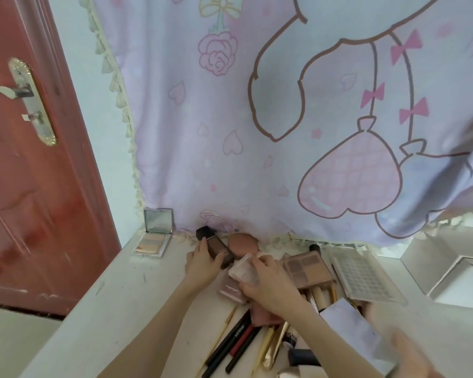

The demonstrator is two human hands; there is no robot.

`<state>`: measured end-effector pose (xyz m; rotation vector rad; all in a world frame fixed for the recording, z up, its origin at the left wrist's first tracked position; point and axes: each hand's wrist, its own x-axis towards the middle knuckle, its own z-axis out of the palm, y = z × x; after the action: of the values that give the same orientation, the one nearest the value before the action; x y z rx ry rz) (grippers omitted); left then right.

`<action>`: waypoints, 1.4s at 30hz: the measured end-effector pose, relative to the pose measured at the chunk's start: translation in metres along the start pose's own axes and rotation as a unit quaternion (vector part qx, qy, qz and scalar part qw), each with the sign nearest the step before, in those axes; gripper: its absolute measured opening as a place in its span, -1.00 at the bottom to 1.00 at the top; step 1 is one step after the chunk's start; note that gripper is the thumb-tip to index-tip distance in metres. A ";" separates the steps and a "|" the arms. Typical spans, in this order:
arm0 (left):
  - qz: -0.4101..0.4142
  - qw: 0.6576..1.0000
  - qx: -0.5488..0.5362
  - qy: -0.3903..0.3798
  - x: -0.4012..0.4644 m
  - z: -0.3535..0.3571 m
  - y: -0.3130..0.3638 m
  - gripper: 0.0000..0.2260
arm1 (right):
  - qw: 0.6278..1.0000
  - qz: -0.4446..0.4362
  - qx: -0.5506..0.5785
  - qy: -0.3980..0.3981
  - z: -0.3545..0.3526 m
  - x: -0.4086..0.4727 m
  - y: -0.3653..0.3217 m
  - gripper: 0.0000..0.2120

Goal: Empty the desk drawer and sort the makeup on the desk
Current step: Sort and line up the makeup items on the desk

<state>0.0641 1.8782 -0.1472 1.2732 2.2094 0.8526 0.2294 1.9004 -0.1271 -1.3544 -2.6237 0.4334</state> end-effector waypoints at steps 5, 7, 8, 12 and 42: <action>0.019 0.998 0.057 0.022 -0.006 0.019 -0.002 -0.41 | 0.999 -0.001 0.031 0.028 0.002 -0.008 0.023 -0.41; 0.027 0.996 0.076 0.041 -0.011 0.027 0.002 -0.43 | 0.998 -0.015 0.042 0.046 0.004 -0.014 0.032 -0.41; 0.034 0.994 0.085 0.053 -0.015 0.032 0.005 -0.44 | 0.997 -0.017 0.053 0.055 0.005 -0.016 0.037 -0.42; 0.057 0.988 0.112 0.085 -0.028 0.051 0.014 -0.47 | 0.995 -0.015 0.072 0.070 0.001 -0.022 0.053 -0.46; 0.060 0.986 0.156 0.005 -0.054 0.093 0.058 -0.40 | 0.982 0.038 0.155 0.104 -0.019 -0.023 0.104 -0.49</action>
<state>0.1843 1.8800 -0.1677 1.5610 2.3598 0.5691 0.3273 1.9422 -0.1433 -1.3195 -2.2310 0.6423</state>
